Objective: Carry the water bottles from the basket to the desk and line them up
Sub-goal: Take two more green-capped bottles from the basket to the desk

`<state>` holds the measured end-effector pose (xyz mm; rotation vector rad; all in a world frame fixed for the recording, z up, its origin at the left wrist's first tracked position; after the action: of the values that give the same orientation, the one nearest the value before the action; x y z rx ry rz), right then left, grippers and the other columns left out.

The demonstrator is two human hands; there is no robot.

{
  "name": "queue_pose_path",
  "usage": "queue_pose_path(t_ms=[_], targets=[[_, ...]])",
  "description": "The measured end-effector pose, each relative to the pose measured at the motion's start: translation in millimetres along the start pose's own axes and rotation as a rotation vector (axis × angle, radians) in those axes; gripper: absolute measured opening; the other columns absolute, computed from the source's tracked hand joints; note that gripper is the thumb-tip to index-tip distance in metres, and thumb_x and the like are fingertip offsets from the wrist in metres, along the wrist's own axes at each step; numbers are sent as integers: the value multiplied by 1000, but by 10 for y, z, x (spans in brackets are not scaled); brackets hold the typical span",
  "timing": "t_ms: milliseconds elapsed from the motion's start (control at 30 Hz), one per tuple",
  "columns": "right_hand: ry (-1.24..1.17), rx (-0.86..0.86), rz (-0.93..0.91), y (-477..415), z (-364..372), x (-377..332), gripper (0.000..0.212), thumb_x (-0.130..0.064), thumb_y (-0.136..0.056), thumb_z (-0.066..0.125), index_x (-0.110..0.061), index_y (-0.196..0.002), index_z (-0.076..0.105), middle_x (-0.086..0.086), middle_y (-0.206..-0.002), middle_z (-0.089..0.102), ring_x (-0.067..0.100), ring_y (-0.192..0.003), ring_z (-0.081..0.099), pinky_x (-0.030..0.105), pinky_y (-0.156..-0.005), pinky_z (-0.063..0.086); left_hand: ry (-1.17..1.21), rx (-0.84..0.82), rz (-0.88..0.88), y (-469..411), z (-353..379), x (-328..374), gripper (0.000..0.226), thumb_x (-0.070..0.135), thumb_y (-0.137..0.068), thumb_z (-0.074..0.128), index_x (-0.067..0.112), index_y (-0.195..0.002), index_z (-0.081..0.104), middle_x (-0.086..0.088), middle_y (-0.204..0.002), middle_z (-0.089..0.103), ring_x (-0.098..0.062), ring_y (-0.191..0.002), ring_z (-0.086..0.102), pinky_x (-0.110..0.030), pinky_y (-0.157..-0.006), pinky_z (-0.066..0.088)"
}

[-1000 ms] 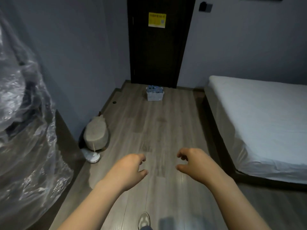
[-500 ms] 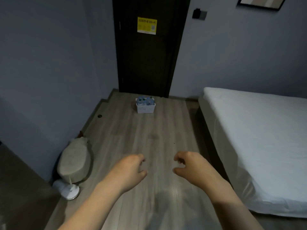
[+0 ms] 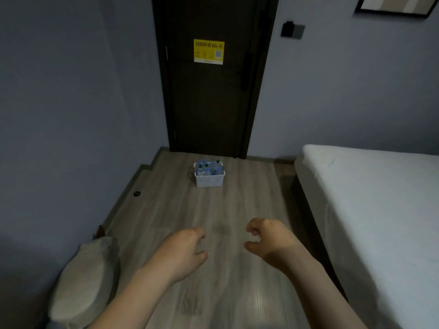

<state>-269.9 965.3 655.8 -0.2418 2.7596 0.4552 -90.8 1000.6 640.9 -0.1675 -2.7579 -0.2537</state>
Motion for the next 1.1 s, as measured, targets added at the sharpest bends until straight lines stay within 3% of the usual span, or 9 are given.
queue_pose_path(t_ms=[333,633,1100], targets=[[-13,-20,-35,-1598,-405,44,36,-34,-86,66,-26,-120,58,-4,-119,62,13,-106,61,28,-87,52,44,21,-17,-1579,-319,-373,37,35,-87,59,18,-120,55,0,-119,62,-16,-111,57,-22,-89,42],[38,-33,-24,-3264,-652,-230,38,-35,-86,66,-25,-122,58,-4,-116,62,11,-102,60,27,-88,52,49,9,-15,-3143,-702,-1121,36,36,-87,59,16,-117,55,-2,-117,61,-17,-109,56,-26,-91,43],[26,-62,-32,-5362,-892,-587,36,-34,-85,67,-26,-119,58,-6,-113,62,5,-93,57,17,-77,49,81,-28,-56,-4922,-1198,-2112,37,40,-86,61,17,-114,56,-1,-114,62,-17,-105,58,-29,-89,46]])
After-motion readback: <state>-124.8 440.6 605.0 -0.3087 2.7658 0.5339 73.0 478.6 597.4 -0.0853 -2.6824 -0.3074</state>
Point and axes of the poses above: each hand's wrist, its own y-axis away from the middle knuckle, its own z-axis out of the palm, x = y × z, the point moved 7 cm from there along -y, towards the middle knuckle
